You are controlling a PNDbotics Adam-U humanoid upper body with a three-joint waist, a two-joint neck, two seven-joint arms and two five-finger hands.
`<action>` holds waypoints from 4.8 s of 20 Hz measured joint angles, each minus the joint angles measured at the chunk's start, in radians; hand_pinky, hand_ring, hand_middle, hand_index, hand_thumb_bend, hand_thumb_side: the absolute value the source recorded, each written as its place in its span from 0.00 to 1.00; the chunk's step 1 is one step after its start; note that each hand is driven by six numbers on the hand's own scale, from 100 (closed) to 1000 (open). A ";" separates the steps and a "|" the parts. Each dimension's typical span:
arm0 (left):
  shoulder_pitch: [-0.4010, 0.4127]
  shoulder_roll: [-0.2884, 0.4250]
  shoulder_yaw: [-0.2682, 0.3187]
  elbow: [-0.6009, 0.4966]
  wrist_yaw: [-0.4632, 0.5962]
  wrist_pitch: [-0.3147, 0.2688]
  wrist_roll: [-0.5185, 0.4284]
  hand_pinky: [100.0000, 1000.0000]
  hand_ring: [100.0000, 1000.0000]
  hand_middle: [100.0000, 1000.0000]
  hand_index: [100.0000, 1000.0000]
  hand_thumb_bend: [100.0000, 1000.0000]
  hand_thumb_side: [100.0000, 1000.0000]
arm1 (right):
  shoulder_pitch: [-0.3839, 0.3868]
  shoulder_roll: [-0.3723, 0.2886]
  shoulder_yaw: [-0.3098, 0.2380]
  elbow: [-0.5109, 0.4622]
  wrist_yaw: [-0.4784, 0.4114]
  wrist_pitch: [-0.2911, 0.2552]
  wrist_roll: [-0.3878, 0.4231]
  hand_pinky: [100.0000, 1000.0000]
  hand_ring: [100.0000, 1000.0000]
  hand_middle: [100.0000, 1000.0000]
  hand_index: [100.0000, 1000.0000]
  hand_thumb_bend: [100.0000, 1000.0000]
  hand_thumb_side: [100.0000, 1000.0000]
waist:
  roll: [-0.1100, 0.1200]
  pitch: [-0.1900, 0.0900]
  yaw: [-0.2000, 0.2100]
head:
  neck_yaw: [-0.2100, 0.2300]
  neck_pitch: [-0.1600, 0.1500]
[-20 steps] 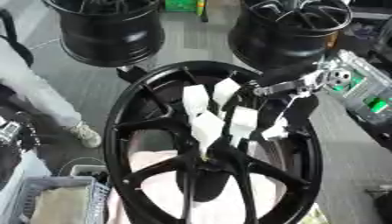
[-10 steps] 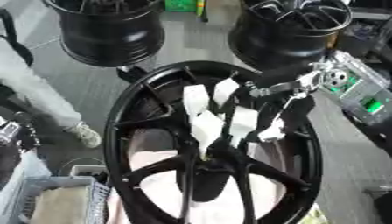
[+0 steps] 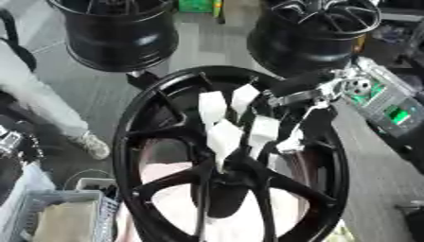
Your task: Pull the pin out of the wheel hub.
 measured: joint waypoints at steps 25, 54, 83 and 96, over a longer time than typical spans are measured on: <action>0.000 0.000 0.000 0.000 0.000 0.001 0.001 0.67 0.69 0.62 0.73 0.00 0.84 | 0.000 0.000 -0.012 -0.005 0.081 -0.026 -0.030 0.51 0.58 0.67 0.83 0.11 0.49 | 0.000 0.000 -0.002 | 0.000 0.000; 0.000 0.000 0.000 0.000 0.000 0.004 -0.001 0.67 0.68 0.62 0.73 0.00 0.84 | 0.015 -0.004 -0.006 -0.004 0.105 -0.020 -0.009 0.59 0.66 0.73 0.87 0.00 0.27 | -0.004 0.002 0.000 | 0.000 0.000; -0.001 0.000 0.000 0.000 -0.001 0.007 0.000 0.67 0.68 0.62 0.73 0.00 0.84 | -0.094 -0.046 -0.079 -0.025 0.015 0.021 -0.045 0.25 0.33 0.34 0.50 0.00 0.10 | -0.009 0.002 -0.006 | 0.005 0.000; 0.000 0.015 0.001 -0.002 -0.009 0.013 0.005 0.67 0.68 0.62 0.73 0.00 0.84 | 0.007 -0.244 -0.308 -0.053 -0.157 0.110 -0.215 0.21 0.29 0.32 0.49 0.00 0.05 | -0.030 0.000 -0.024 | 0.025 0.000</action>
